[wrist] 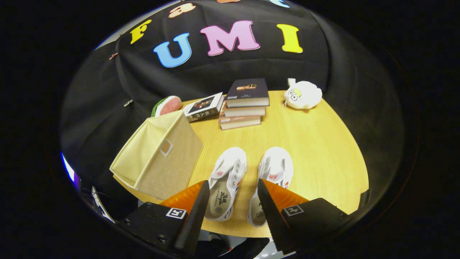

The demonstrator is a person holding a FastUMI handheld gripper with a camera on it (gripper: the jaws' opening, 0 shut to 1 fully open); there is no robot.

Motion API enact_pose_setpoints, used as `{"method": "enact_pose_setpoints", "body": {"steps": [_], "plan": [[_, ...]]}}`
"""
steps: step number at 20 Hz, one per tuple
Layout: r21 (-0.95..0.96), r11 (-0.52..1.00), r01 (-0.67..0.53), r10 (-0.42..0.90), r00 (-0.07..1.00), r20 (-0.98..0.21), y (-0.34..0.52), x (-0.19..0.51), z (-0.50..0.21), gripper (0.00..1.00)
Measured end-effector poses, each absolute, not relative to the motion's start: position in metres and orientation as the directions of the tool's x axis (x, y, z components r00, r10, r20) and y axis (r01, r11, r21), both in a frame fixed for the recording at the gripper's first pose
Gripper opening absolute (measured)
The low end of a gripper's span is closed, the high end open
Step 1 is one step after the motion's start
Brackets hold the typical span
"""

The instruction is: Open the storage box then place both shoes into the box .Put the left shoe in first, then the right shoe, with the right side of both shoes facing outward in a uniform manner.

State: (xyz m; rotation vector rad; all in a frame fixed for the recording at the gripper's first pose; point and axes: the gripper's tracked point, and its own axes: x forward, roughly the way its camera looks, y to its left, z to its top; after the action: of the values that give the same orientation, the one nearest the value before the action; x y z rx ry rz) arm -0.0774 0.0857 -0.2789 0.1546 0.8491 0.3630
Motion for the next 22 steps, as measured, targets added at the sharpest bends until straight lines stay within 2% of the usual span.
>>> {"method": "enact_pose_setpoints", "body": {"steps": [2, 5, 6, 8, 10, 13, 15, 16, 17, 19, 22], "plan": [[0.261, 0.926, -0.273, 0.374, 0.567, -0.734, 0.095, -0.078, -0.306, 0.73], [0.197, 0.948, -0.248, 0.306, 0.554, -0.774, 0.092, -0.060, -0.340, 0.72], [0.203, 0.952, -0.230, 0.299, 0.555, -0.776, 0.095, -0.053, -0.349, 0.69], [0.221, 0.957, -0.189, 0.290, 0.559, -0.777, 0.101, -0.041, -0.360, 0.56], [0.200, 0.970, -0.141, 0.245, 0.574, -0.781, 0.100, -0.030, -0.371, 0.56], [0.210, 0.976, -0.049, 0.199, 0.581, -0.789, 0.102, -0.027, -0.383, 0.44], [0.214, 0.976, 0.037, 0.152, 0.588, -0.795, 0.098, -0.022, -0.382, 0.27], [0.229, 0.970, 0.085, 0.140, 0.574, -0.807, 0.098, -0.021, -0.383, 0.14], [0.243, 0.961, 0.133, 0.129, 0.562, -0.817, 0.097, -0.020, -0.380, 0.09], [0.258, 0.945, 0.201, 0.111, 0.546, -0.830, 0.096, -0.019, -0.369, 0.06], [0.275, 0.937, 0.217, 0.108, 0.568, -0.816, 0.100, -0.015, -0.334, 0.06]]}}
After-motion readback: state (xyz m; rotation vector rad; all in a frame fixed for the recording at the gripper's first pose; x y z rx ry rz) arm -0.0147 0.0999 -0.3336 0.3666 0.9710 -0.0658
